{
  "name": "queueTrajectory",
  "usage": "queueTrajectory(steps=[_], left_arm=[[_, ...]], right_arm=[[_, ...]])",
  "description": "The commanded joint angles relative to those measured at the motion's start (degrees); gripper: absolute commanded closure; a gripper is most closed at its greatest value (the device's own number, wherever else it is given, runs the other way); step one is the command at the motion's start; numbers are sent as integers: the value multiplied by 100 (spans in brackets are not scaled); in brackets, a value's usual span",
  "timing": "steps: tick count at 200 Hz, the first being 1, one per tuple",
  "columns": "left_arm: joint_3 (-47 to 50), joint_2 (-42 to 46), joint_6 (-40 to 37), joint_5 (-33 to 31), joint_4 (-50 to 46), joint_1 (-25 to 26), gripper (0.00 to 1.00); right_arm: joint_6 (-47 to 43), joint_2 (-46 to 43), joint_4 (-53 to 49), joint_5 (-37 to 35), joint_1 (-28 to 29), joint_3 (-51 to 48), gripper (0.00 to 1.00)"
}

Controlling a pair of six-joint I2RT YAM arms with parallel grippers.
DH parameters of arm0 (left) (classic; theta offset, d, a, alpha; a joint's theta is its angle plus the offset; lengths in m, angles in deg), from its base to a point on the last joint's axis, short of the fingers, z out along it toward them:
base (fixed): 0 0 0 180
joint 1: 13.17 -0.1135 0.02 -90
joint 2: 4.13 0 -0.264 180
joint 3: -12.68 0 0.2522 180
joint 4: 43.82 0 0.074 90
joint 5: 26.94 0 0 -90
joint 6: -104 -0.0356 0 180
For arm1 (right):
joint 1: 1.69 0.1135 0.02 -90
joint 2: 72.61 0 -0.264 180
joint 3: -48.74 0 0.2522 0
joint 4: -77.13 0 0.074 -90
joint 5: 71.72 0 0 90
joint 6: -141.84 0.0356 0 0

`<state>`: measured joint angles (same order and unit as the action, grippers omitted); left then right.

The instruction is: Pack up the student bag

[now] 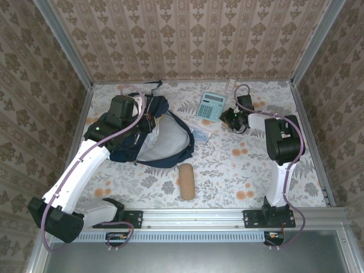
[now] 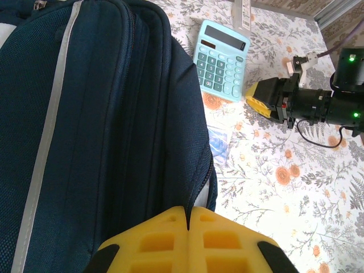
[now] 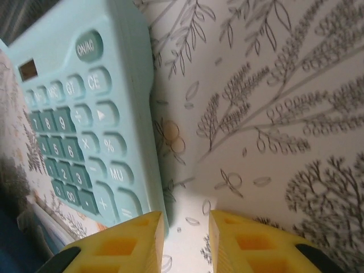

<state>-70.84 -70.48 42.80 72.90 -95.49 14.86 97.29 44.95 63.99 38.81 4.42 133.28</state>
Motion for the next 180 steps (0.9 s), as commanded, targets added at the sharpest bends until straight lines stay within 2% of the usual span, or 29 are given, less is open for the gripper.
queueTrajectory(steps=[1, 160, 180], left_arm=[[-39, 228, 94, 50, 144, -17, 100], [-74, 113, 74, 61, 188, -24, 100], [-73, 130, 65, 45, 172, -28, 100]], right_arm=[[269, 278, 363, 344, -42, 154, 72], [576, 907, 633, 935, -26, 563, 73], [577, 940, 615, 897, -22, 577, 77]])
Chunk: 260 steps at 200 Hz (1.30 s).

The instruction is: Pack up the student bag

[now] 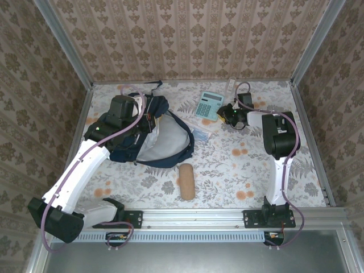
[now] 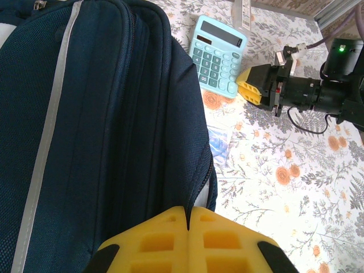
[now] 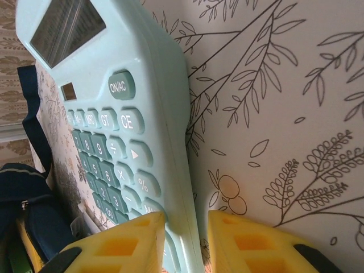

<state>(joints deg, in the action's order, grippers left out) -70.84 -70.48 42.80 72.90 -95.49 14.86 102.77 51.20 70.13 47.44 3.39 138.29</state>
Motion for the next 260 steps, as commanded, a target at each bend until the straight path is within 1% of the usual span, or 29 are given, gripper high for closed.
queueTrajectory(steps=[1, 11, 25, 42, 78, 116, 156, 172, 180, 187, 195, 198, 211, 225, 242, 260], left_arm=[[-78, 130, 65, 51, 171, -28, 100], [-79, 139, 65, 41, 170, -23, 100], [-65, 135, 65, 27, 170, -24, 100], [-80, 112, 62, 32, 179, -32, 100], [-91, 78, 58, 61, 207, -32, 100], [-89, 60, 48, 62, 227, -46, 100], [-92, 25, 63, 112, 271, -54, 100], [-91, 17, 64, 136, 293, -59, 100], [-83, 9, 66, 147, 309, -57, 100], [-90, 7, 65, 156, 310, -56, 100], [-95, 7, 65, 167, 315, -58, 100], [-91, 8, 65, 172, 311, -55, 100], [-96, 16, 73, 176, 303, -52, 100], [-86, 25, 75, 171, 293, -58, 100], [-64, 43, 69, 156, 277, -54, 100], [-67, 52, 52, 137, 243, -65, 100]], right_arm=[[25, 317, 1, 31, 81, 76, 77], [36, 319, 7, 28, 81, 76, 77], [38, 311, 53, 54, 89, 81, 88], [42, 261, 75, 54, 96, 103, 93], [77, -5, 223, 71, 98, -31, 95], [162, -536, 618, 194, 107, -378, 98], [95, -1027, 588, 296, 138, -568, 98], [-25, -1145, 418, 227, 151, -591, 95], [-127, -1170, 302, 171, 150, -586, 91], [-224, -1174, 180, 105, 151, -557, 85], [-317, -1169, 38, 34, 138, -499, 71], [-349, -1169, -18, 4, 146, -477, 67], [-511, -1144, -230, -148, 151, -371, 60], [-688, -1131, -494, -469, 160, -271, 46], [-856, -1055, -727, -802, 160, -118, 42], [-1016, -866, -930, -927, 151, 129, 38]])
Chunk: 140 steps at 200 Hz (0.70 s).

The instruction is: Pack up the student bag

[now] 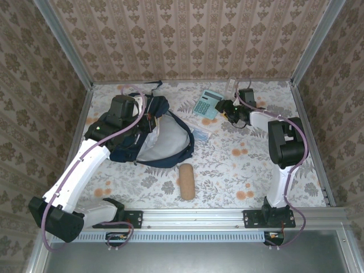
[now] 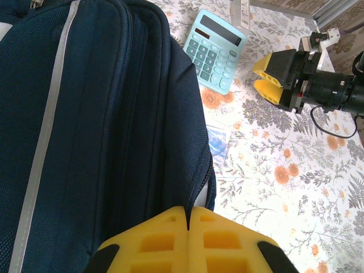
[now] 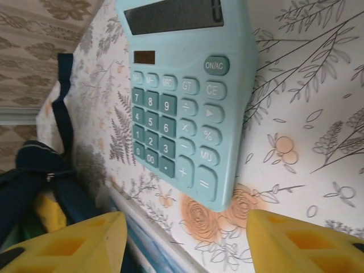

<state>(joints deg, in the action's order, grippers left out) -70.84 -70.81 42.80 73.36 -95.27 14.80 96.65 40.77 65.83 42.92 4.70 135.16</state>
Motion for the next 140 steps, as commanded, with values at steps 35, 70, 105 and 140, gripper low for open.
queueTrajectory(steps=[35, 70, 105, 140], left_arm=[[-82, 74, 49, 94, 218, -54, 100], [-125, 84, 25, 34, 116, -56, 100], [-144, 80, -9, -28, 49, -72, 100], [-170, 19, -4, -24, 40, -81, 100]], right_arm=[[-553, 712, -684, -460, 24, 1018, 32], [-614, 1078, -728, -566, 13, 1394, 32], [-720, 1372, -650, -373, -105, 1748, 36], [-681, 1660, -416, 68, -241, 2059, 37]])
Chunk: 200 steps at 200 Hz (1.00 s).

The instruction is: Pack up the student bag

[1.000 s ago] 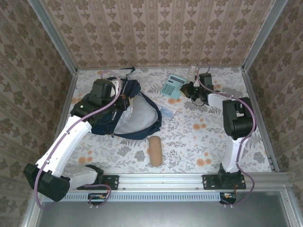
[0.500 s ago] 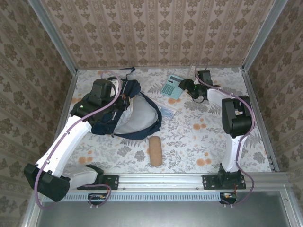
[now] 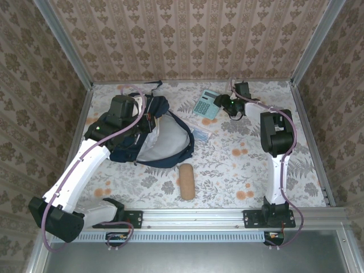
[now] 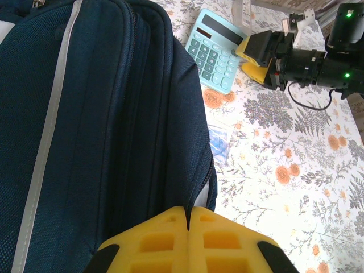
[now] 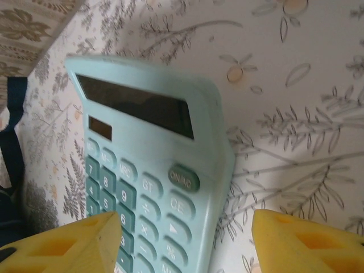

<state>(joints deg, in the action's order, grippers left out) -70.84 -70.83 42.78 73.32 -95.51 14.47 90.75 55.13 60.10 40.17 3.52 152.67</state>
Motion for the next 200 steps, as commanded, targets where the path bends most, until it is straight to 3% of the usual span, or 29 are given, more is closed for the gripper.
queueTrajectory(steps=[1, 66, 162, 200], left_arm=[[-170, 19, -2, -22, 66, -53, 100], [-301, -166, 14, -25, 67, -66, 100], [-380, -272, 32, -94, 40, -74, 100], [-434, -359, 0, -70, 40, -77, 100]], right_arm=[[-89, 229, 167, 352, -129, 317, 37], [148, 749, 245, 575, -240, 949, 39], [686, 1077, 736, 842, -350, 1259, 66], [748, 1068, 828, 874, -360, 1224, 68]])
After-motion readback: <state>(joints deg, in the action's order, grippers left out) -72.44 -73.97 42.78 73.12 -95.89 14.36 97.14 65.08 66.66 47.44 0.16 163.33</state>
